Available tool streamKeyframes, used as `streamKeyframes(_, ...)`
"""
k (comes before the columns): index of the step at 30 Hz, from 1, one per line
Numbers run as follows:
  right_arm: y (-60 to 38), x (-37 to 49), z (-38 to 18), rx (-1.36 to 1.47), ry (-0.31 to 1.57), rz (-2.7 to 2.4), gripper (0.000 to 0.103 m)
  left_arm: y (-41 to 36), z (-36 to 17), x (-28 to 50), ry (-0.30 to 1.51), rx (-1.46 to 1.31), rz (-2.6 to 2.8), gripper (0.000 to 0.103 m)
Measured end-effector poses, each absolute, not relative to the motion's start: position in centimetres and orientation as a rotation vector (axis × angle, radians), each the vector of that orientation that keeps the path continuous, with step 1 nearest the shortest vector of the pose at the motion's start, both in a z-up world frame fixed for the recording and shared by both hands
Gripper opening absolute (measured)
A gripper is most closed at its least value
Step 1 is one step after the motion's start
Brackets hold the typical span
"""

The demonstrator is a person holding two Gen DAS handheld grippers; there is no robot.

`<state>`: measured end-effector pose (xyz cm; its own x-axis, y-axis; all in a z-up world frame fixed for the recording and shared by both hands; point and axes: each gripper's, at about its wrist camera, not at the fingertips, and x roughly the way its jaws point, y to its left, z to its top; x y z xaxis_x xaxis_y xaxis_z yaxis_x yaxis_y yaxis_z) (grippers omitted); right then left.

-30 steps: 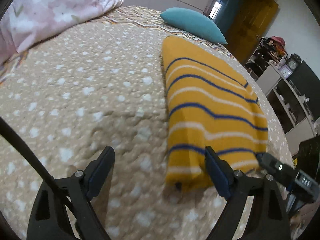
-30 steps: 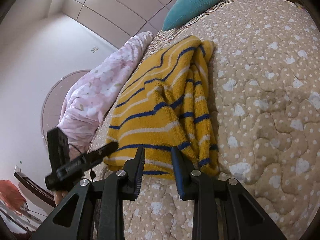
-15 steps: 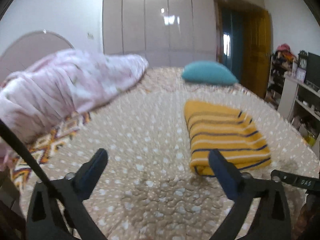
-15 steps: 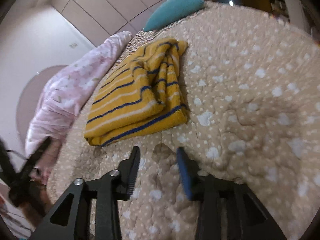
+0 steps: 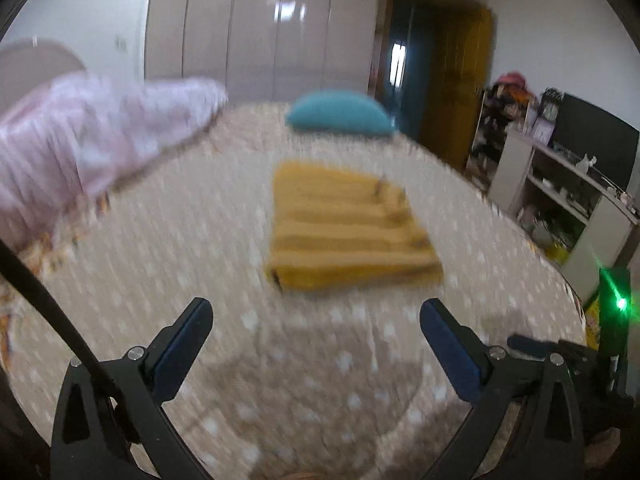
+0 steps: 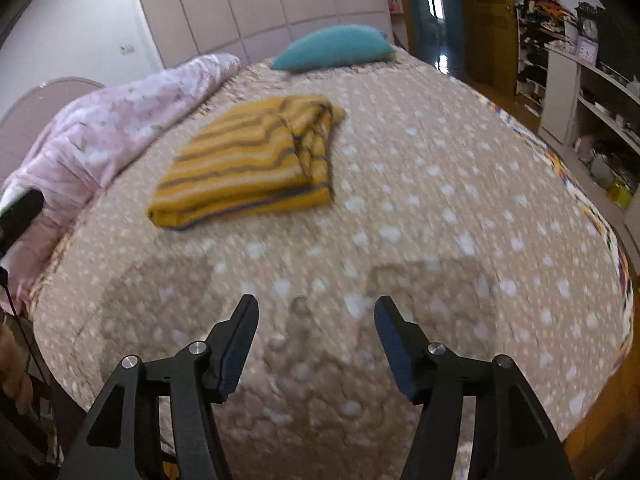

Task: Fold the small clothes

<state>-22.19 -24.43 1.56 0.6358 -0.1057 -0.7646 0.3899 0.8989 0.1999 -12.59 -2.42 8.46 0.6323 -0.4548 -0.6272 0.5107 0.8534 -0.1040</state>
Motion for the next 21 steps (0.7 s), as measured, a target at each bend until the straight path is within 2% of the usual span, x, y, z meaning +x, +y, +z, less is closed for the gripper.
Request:
streamKeyframes(6,-24.9,-21.7,0.6,0.39,0.87,-0.353,0.065,-2.8,4.0,-11.5,0.878,0.102,-0.498,0.103)
streamKeyframes(21,-23.1,-20.5,-0.2,0.289,0.905,-0.388,0.071,-3.1,1.7,-11.5,0.944,0.143,-0.497,0.103)
